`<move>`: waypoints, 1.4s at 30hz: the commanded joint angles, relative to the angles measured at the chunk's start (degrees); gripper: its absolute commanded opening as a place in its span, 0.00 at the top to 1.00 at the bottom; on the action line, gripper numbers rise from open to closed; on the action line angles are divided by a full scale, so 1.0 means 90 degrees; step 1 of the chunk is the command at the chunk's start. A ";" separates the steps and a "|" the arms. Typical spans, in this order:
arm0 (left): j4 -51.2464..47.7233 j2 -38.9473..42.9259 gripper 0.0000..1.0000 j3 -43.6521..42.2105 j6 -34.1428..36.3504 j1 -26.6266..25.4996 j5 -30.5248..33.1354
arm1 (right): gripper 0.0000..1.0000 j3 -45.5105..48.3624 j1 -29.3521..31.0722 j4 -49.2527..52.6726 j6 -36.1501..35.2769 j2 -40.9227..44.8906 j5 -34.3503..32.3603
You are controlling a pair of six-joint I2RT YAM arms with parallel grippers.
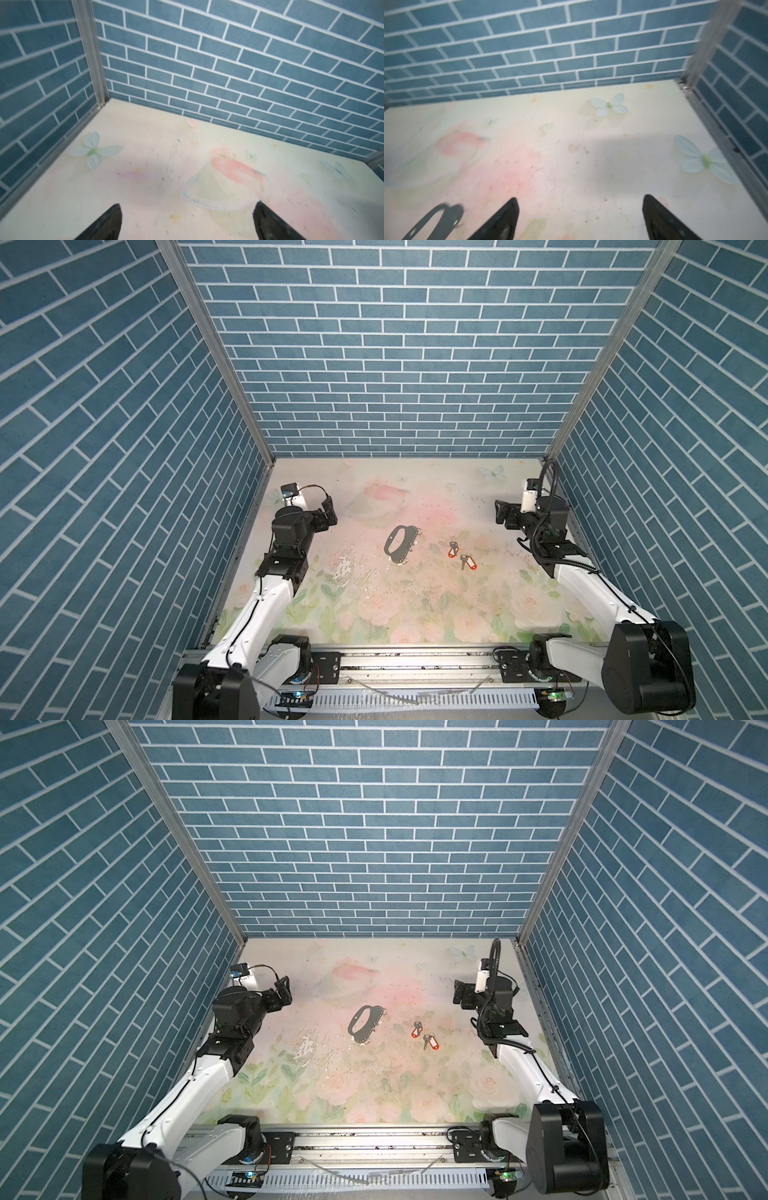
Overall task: Put the keys on the keyring
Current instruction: 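Reach the right gripper to the grey metal keyring plate's edge while the left arm advances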
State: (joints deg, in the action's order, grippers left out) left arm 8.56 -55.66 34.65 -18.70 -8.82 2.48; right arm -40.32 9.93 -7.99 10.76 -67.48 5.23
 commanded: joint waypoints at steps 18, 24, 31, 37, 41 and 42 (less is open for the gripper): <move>-0.2855 -0.0090 0.01 -0.0043 -0.1367 -0.2681 0.1599 | 0.50 -0.1230 0.3330 0.1474 0.0987 -0.2254 0.0045; -0.2870 -0.0378 0.02 0.0215 -0.1262 -0.2741 0.1524 | 0.54 -0.1413 0.3893 0.1207 0.1353 -0.2702 0.0244; -0.2892 -0.0350 0.02 0.0251 -0.1257 -0.2751 0.1429 | 0.58 -0.1713 0.4234 0.1101 0.1671 -0.3190 0.0370; -0.3010 -0.0247 0.03 0.0241 -0.1256 -0.2763 0.1441 | 0.65 -0.2001 0.4392 0.1054 0.1770 -0.3600 0.0495; -0.3050 -0.0187 0.03 0.0231 -0.1252 -0.2767 0.1454 | 0.69 -0.2094 0.4432 0.1025 0.1801 -0.3822 0.0561; -0.3055 -0.0183 0.03 0.0241 -0.1252 -0.2761 0.1454 | 0.70 -0.2111 0.4448 0.1024 0.1809 -0.3856 0.0569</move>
State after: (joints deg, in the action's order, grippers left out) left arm -17.21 -58.06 35.88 -30.22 -33.32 15.31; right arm -56.80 49.52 1.45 25.10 -100.99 9.37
